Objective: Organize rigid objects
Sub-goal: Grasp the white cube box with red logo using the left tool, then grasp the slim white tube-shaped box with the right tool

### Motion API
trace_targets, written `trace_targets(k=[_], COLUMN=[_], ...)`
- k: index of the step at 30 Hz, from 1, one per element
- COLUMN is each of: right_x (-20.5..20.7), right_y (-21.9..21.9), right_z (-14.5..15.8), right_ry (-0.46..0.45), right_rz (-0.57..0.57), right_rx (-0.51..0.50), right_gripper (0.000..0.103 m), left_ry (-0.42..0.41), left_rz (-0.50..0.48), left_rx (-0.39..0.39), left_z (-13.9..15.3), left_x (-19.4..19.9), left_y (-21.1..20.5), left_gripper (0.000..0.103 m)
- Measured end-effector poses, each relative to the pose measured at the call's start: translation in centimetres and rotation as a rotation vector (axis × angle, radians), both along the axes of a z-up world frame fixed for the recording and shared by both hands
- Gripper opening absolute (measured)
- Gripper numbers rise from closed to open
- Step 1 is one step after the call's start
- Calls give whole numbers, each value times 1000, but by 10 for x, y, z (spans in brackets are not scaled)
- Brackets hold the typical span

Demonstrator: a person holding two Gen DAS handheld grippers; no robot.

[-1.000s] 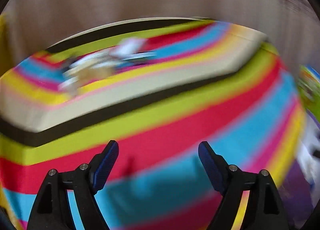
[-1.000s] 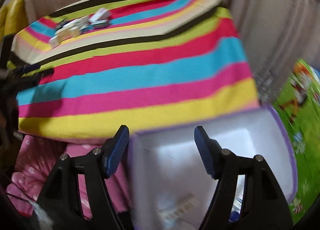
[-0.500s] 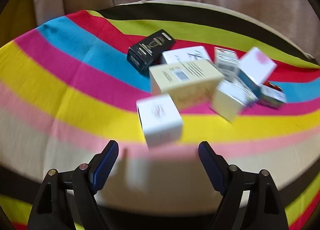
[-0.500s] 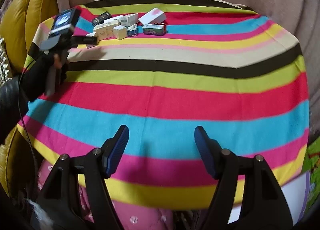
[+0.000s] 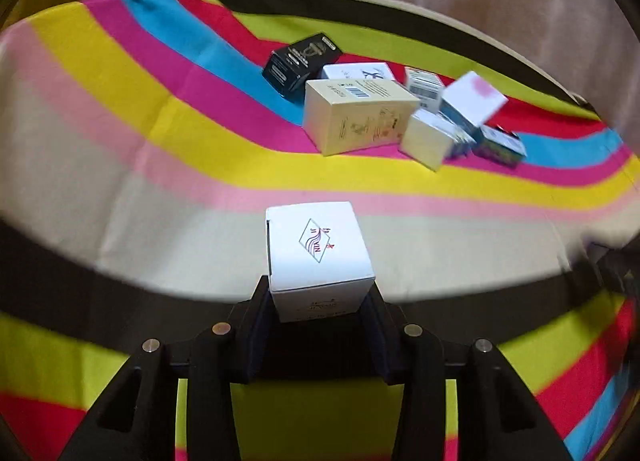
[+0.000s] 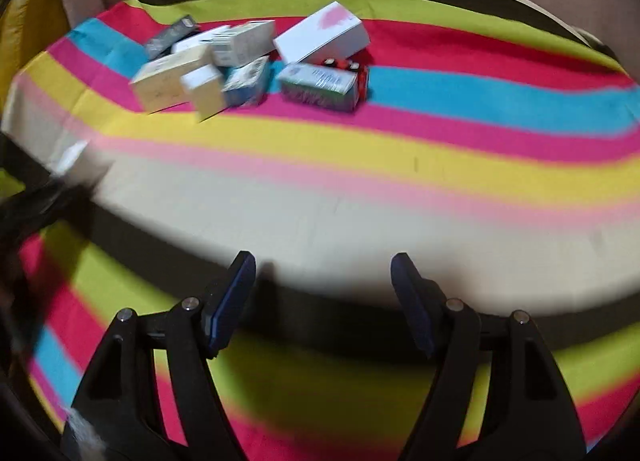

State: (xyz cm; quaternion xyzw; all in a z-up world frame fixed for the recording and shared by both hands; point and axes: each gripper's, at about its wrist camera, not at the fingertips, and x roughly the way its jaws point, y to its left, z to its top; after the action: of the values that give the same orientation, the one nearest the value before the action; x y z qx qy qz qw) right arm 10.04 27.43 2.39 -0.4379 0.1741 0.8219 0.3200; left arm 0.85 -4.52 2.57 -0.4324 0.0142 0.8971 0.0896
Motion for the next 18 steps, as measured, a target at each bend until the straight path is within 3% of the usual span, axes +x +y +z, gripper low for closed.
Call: trace_targets(k=[2, 4, 10, 14, 18], right_x=[-19, -32, -74, -92, -97], right_y=[27, 45, 91, 81, 70], right_z=[-9, -10, -13, -9, -11], right_ry=[-25, 24, 38, 83, 88], right_rz=[45, 99, 161, 322, 376], right_rx=[10, 4, 24, -26, -1], right_gripper=[74, 74, 78, 58, 57], left_ry=[7, 8, 7, 4, 1], left_rz=[-25, -25, -17, -36, -56], left_rx=[18, 33, 21, 25, 2], left_z=[2, 3, 2, 3, 2], left_x=[10, 4, -7, -6, -7], left_y=[-3, -5, -1, 0, 7], left_gripper=[44, 44, 46, 53, 61])
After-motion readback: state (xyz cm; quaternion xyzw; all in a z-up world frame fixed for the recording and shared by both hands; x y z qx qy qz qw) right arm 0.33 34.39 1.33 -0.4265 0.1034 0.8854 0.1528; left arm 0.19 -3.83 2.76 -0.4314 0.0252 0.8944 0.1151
